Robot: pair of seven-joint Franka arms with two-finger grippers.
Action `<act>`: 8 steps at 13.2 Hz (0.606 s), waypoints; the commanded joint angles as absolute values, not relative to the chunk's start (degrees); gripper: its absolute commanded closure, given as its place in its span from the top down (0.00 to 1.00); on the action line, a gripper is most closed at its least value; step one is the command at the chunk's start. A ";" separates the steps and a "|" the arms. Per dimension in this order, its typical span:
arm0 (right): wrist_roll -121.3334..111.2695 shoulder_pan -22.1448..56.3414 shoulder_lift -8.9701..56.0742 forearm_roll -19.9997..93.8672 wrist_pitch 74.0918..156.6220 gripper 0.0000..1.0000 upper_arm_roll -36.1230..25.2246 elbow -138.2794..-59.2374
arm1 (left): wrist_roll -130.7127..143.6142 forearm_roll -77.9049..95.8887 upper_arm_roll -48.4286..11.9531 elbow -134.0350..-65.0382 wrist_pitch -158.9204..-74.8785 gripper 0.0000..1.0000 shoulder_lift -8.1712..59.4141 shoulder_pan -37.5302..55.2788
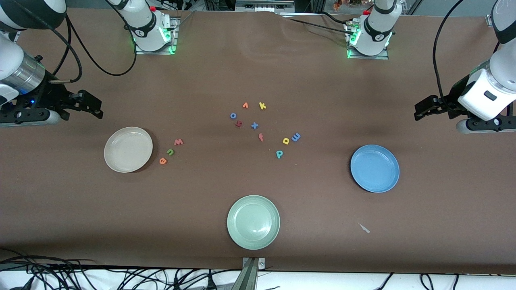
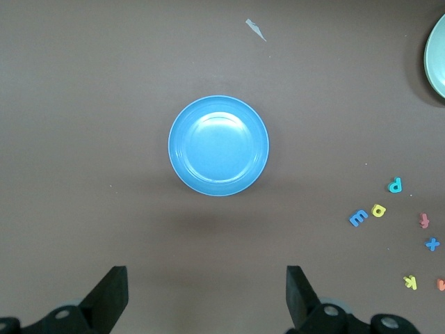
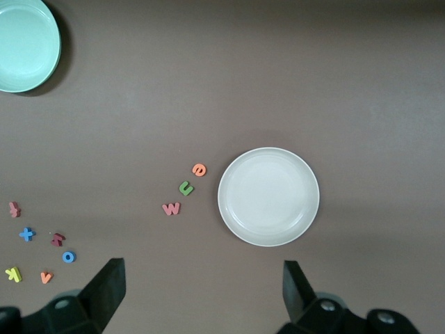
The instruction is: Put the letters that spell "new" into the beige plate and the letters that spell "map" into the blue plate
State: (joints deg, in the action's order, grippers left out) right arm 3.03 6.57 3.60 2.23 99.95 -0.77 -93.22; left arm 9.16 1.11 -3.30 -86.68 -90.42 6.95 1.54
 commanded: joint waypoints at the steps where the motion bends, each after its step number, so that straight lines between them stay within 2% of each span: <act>1: 3.08 6.59 3.78 3.08 99.76 1.00 -0.62 -92.29 | 9.67 2.11 -3.60 -85.25 -90.26 1.00 7.56 1.14; 8: 3.08 6.59 3.78 3.16 99.58 1.00 -0.62 -92.29 | 9.76 2.11 -3.60 -85.25 -90.35 1.00 8.00 1.40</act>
